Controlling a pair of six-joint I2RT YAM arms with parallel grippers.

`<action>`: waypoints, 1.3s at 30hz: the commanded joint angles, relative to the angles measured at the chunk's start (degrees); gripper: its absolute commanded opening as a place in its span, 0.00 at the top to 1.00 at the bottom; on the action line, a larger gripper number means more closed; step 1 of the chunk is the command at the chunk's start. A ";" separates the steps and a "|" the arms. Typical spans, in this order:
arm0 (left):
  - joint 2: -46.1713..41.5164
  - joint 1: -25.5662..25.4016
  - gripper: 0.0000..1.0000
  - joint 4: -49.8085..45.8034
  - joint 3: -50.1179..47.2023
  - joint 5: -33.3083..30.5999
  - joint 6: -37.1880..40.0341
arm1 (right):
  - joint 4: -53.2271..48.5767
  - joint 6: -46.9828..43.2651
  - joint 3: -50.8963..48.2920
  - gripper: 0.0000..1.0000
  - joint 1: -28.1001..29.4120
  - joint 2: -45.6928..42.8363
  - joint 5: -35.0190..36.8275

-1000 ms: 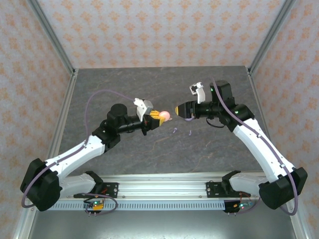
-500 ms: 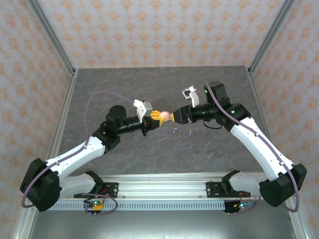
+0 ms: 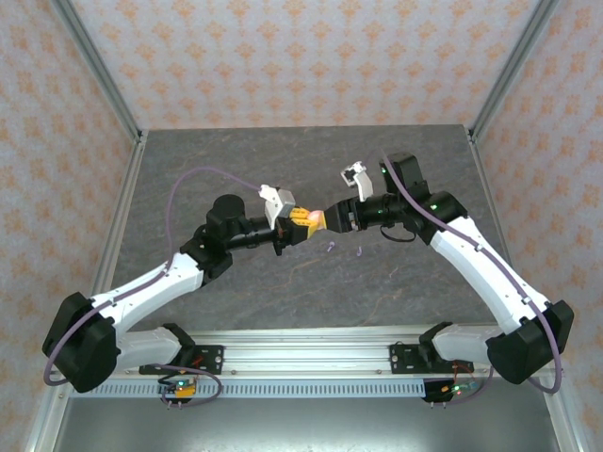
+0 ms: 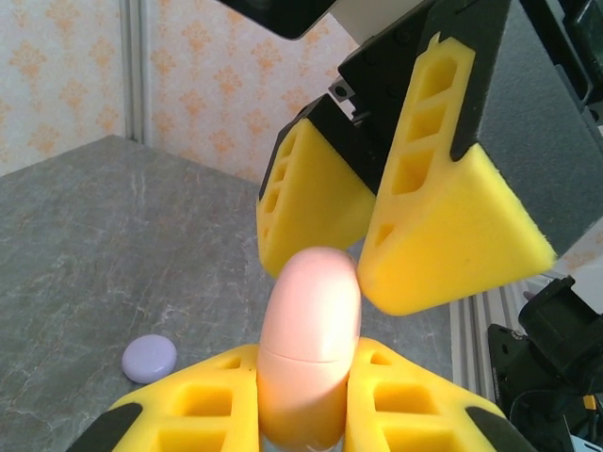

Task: Insert the wireless bluetooth earbuds into the charging case

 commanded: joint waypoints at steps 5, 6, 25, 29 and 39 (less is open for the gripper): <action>-0.92 -2.03 0.97 -0.43 2.25 2.99 2.89 | 2.39 3.64 1.11 0.41 0.27 0.07 11.17; -1.01 -2.13 0.97 -0.80 2.28 2.81 3.07 | 2.94 4.21 1.08 0.41 0.27 0.14 11.40; -5.08 -2.22 0.97 1.26 -2.31 -5.35 -1.86 | -2.93 12.73 5.26 0.41 -3.67 10.63 27.55; -8.18 -2.23 0.97 1.33 -3.91 -7.92 -2.40 | -3.88 12.61 8.47 0.42 -3.96 19.12 24.59; -12.21 -2.26 0.97 -2.71 -3.79 -10.49 -1.37 | -3.85 16.20 15.30 0.57 -3.49 36.49 20.00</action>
